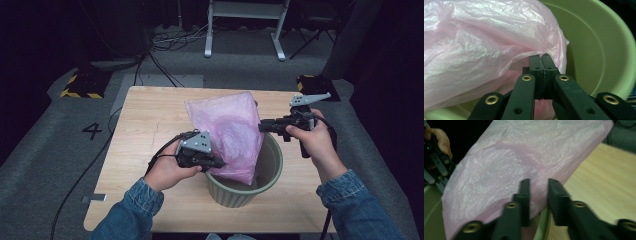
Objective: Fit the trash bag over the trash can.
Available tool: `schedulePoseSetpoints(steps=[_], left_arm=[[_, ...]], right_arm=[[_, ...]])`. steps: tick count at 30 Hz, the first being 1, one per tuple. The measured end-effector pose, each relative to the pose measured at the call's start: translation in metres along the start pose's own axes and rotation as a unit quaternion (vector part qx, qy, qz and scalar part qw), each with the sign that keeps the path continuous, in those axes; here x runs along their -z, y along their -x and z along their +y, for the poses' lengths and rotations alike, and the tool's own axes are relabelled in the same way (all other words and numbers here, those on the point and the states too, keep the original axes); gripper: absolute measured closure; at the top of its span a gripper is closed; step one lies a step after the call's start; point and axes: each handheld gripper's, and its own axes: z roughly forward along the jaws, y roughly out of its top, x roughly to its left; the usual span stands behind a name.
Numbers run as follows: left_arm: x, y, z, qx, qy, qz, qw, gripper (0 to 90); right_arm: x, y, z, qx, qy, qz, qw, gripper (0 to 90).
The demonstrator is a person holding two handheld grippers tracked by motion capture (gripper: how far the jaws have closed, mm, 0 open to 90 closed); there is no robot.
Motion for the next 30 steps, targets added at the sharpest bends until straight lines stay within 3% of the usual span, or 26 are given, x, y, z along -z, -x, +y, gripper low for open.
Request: schedulePoseSetpoints(steps=[3,6,9,13,20,23,25,27,30], left_arm=[[0.008,0.002,0.002,0.005,0.023,0.014,0.9996,64.8],[0.018,0.004,0.008,0.012,0.037,0.027,0.9989,51.6],[0.026,0.007,0.016,0.004,0.031,0.034,0.9989,46.7],[0.038,0.008,0.021,0.008,0.04,0.043,0.9982,42.5],[0.037,-0.006,0.021,0.032,0.054,0.079,0.9949,35.3],[0.036,-0.018,0.018,0.053,0.056,0.109,0.991,34.5],[0.035,-0.026,0.014,0.069,0.056,0.128,0.9877,32.7],[0.034,-0.035,0.011,0.086,0.054,0.136,0.9855,32.6],[0.027,-0.044,0.006,0.101,0.041,0.135,0.9848,32.4]], right_arm=[[0.003,-0.013,0.001,0.049,0.002,-0.015,0.9987,90.0],[0.007,-0.029,0.001,0.09,0.006,-0.019,0.9957,90.0],[0.01,-0.045,0.0,0.115,0.006,-0.006,0.9934,90.0],[0.011,-0.061,-0.003,0.133,-0.005,0.008,0.991,90.0],[-0.001,-0.064,-0.016,0.127,-0.039,0.021,0.9909,90.0],[0.005,-0.057,-0.013,0.106,-0.015,0.007,0.9942,78.0],[0.011,-0.049,-0.01,0.084,0.008,-0.009,0.9964,65.5],[0.017,-0.039,-0.008,0.062,0.021,-0.032,0.9973,56.2],[0.018,-0.025,-0.003,0.038,0.029,-0.065,0.9967,42.1]])
